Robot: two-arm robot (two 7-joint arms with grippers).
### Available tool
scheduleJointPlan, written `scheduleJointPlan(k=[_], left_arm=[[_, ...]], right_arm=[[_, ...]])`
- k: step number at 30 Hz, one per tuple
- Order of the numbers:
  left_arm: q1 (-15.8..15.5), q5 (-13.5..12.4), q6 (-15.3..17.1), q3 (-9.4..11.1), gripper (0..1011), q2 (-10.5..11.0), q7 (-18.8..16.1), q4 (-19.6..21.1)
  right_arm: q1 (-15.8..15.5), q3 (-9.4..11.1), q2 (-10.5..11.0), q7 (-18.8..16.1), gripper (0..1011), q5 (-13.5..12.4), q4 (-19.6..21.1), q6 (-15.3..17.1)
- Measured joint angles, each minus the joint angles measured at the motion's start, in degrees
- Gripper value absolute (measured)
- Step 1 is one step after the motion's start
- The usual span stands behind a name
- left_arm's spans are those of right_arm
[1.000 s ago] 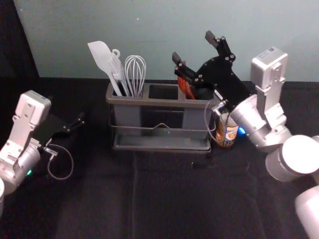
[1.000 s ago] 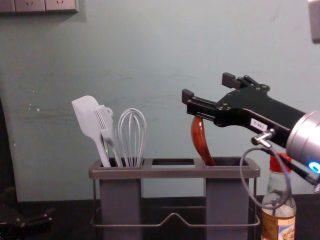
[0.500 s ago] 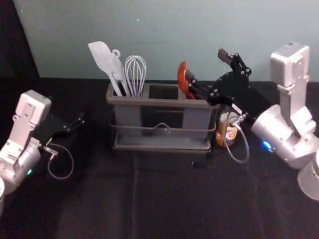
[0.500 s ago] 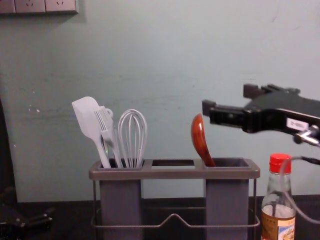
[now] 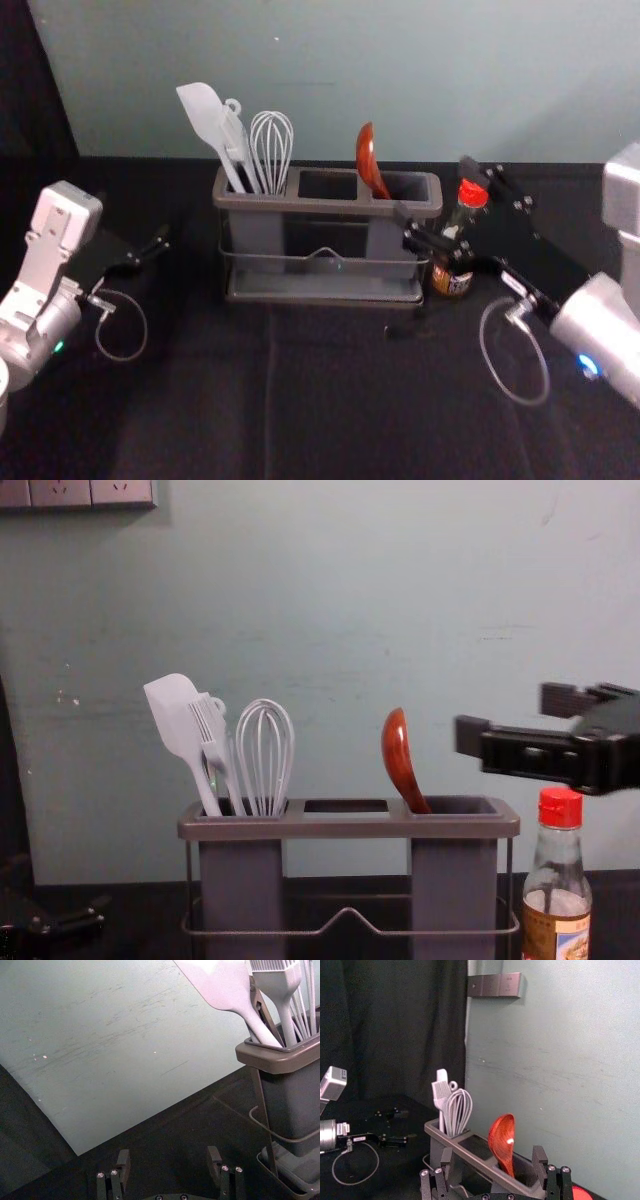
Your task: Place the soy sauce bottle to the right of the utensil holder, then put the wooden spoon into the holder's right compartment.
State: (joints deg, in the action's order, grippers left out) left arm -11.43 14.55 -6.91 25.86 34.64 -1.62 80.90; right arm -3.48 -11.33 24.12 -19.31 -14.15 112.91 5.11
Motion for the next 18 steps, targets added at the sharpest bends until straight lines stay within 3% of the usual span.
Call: scheduleJointPlan(k=[6, 10, 18], left_arm=[[0.0, 0.0, 0.0, 0.0, 1005, 0.0, 0.0, 0.0], [0.0, 0.0, 0.0, 0.0, 1005, 0.0, 0.0, 0.0], [0.0, 0.0, 0.0, 0.0, 1005, 0.0, 0.0, 0.0]], right_arm=[[-4.9, 2.6, 1.0, 1.3, 1002, -1.5, 1.7, -2.1], [-8.0, 5.0, 0.9, 2.7, 1002, -1.9, 1.5, -5.2], [-8.9, 7.9, -1.2, 6.4, 1002, 0.4, -1.5, -8.4]])
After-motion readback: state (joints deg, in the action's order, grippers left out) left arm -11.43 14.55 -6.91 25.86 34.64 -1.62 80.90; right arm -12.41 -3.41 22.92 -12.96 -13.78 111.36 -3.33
